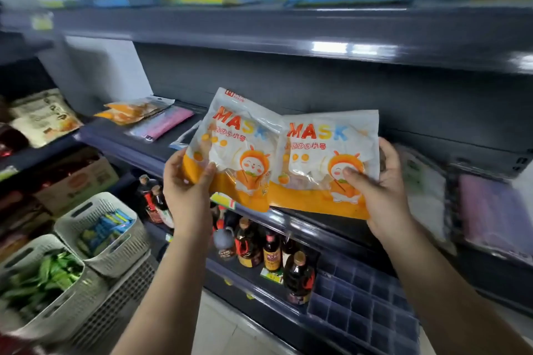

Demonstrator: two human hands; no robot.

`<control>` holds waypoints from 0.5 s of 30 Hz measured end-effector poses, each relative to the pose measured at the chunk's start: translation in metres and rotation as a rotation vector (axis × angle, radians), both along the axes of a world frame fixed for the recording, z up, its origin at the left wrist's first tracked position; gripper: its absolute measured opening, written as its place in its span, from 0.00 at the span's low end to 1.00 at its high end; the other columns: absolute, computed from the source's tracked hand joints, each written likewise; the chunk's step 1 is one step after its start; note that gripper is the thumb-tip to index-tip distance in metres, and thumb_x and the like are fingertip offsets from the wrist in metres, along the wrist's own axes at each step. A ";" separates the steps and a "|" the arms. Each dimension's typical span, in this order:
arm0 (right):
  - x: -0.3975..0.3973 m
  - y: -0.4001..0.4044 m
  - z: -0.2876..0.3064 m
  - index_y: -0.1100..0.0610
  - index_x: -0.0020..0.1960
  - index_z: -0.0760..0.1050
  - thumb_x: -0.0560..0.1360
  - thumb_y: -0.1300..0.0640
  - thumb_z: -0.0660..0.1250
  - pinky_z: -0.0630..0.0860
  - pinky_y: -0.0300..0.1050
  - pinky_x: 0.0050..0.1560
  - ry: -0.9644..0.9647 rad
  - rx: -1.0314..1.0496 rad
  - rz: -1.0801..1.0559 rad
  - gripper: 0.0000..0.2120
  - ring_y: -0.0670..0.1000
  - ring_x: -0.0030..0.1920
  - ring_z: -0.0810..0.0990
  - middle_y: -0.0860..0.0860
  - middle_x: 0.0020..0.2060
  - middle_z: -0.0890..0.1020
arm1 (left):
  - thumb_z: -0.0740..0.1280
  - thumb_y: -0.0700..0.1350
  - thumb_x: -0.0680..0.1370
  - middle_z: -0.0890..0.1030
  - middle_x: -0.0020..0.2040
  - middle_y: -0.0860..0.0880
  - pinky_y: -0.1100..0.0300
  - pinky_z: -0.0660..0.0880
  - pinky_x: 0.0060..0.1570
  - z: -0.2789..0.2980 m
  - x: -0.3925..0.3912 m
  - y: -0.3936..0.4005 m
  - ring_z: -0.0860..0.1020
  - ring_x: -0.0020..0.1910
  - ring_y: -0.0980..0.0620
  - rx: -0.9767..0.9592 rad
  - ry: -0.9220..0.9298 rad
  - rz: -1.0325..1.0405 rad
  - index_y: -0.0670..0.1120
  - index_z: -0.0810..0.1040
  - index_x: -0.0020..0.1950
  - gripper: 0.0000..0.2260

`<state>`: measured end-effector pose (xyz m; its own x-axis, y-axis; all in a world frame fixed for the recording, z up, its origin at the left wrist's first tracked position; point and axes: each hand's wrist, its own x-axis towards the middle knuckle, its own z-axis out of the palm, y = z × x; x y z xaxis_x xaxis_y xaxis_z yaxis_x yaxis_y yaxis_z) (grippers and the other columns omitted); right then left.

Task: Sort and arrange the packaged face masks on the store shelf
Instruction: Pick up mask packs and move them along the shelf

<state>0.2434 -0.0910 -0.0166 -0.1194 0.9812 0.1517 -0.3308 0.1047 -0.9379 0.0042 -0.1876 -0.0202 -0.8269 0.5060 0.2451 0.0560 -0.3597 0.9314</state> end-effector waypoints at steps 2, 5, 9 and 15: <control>-0.030 -0.009 -0.002 0.46 0.66 0.66 0.67 0.71 0.71 0.81 0.42 0.45 -0.009 -0.006 0.044 0.34 0.46 0.54 0.81 0.45 0.56 0.80 | 0.73 0.40 0.71 0.80 0.49 0.53 0.42 0.78 0.53 -0.002 -0.028 -0.016 0.79 0.50 0.49 -0.012 -0.006 0.034 0.58 0.75 0.51 0.16; -0.074 -0.023 -0.002 0.44 0.65 0.66 0.68 0.71 0.70 0.81 0.45 0.48 -0.029 0.007 0.094 0.34 0.47 0.56 0.80 0.46 0.58 0.79 | 0.73 0.41 0.71 0.79 0.52 0.50 0.41 0.77 0.55 -0.004 -0.066 -0.040 0.79 0.52 0.47 -0.017 -0.003 0.102 0.60 0.75 0.50 0.16; -0.130 -0.037 -0.007 0.40 0.61 0.66 0.68 0.71 0.70 0.81 0.45 0.50 -0.039 0.034 0.151 0.33 0.47 0.58 0.79 0.44 0.58 0.79 | 0.71 0.37 0.74 0.78 0.51 0.51 0.52 0.80 0.45 -0.008 -0.114 -0.068 0.78 0.50 0.51 0.011 -0.022 0.172 0.60 0.73 0.50 0.17; -0.204 -0.060 -0.015 0.43 0.65 0.65 0.68 0.69 0.71 0.80 0.40 0.49 -0.029 0.027 0.211 0.33 0.45 0.57 0.80 0.43 0.58 0.78 | 0.71 0.37 0.73 0.79 0.51 0.52 0.44 0.79 0.53 -0.014 -0.175 -0.105 0.80 0.50 0.50 -0.012 -0.078 0.230 0.57 0.74 0.54 0.17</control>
<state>0.0395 -0.1506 -0.0313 -0.3267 0.9296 0.1707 -0.3210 0.0607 -0.9451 -0.1708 -0.2927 -0.0340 -0.9370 0.3046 0.1710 0.0629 -0.3344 0.9403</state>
